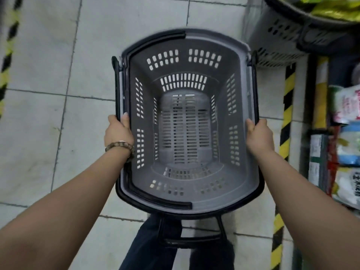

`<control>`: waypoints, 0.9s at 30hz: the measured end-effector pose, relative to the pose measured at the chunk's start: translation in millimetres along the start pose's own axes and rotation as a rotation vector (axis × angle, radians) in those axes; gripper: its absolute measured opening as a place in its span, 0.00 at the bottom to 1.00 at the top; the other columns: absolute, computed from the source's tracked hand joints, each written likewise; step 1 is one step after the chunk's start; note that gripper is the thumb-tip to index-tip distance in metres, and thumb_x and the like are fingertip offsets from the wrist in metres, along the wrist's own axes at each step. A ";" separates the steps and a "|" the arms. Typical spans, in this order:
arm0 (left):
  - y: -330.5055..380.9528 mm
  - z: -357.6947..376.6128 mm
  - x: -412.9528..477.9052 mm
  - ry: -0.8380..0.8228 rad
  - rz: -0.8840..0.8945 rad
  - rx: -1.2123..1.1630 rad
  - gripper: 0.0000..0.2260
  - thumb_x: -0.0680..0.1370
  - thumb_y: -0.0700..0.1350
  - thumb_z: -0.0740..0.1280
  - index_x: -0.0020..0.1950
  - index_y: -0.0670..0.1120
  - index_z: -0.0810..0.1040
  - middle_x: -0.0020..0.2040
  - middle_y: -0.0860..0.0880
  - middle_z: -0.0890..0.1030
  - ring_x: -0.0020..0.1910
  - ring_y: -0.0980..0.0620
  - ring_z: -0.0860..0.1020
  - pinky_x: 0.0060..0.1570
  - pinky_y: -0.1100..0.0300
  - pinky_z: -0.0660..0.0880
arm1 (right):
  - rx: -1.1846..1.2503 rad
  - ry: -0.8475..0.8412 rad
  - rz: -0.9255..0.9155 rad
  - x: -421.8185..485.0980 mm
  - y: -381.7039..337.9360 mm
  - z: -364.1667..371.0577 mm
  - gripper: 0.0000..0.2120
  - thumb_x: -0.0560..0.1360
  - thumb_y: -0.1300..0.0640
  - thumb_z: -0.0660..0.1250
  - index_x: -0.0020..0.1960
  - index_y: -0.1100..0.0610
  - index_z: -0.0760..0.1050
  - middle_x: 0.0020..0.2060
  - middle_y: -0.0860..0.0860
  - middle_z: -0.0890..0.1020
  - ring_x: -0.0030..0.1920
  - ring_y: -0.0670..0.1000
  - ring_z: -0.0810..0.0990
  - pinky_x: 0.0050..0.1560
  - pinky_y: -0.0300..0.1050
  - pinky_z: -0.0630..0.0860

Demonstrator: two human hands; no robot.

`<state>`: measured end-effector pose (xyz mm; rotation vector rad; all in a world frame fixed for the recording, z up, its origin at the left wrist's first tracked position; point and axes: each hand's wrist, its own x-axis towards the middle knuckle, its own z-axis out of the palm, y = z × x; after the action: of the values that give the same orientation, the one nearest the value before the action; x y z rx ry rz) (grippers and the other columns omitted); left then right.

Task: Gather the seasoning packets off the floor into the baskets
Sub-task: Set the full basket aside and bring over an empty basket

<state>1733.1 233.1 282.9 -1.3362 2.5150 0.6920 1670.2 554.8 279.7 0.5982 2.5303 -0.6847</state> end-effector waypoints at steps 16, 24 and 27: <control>138.7 -53.3 200.7 -0.048 -0.021 0.054 0.22 0.82 0.56 0.48 0.59 0.37 0.64 0.54 0.31 0.75 0.54 0.33 0.74 0.43 0.49 0.63 | 0.065 -0.157 0.036 150.4 -198.7 -18.5 0.21 0.82 0.44 0.48 0.56 0.63 0.65 0.55 0.64 0.74 0.52 0.62 0.74 0.46 0.50 0.65; 235.0 -72.2 326.3 -0.095 0.071 0.015 0.20 0.82 0.55 0.49 0.56 0.38 0.65 0.53 0.33 0.76 0.50 0.37 0.74 0.42 0.51 0.64 | 0.137 -0.097 0.099 243.0 -303.9 -29.8 0.22 0.82 0.44 0.49 0.58 0.63 0.65 0.58 0.65 0.74 0.58 0.64 0.73 0.52 0.53 0.68; 278.3 -77.5 371.4 -0.128 0.108 0.007 0.16 0.82 0.55 0.49 0.50 0.42 0.63 0.48 0.36 0.76 0.43 0.43 0.71 0.41 0.52 0.64 | 0.153 -0.072 0.133 277.6 -340.1 -37.3 0.22 0.82 0.45 0.49 0.58 0.65 0.65 0.58 0.66 0.74 0.58 0.65 0.73 0.53 0.55 0.68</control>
<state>1296.1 58.7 289.4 -1.1230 2.4990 0.7643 1262.2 388.7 286.2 0.7724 2.3621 -0.8408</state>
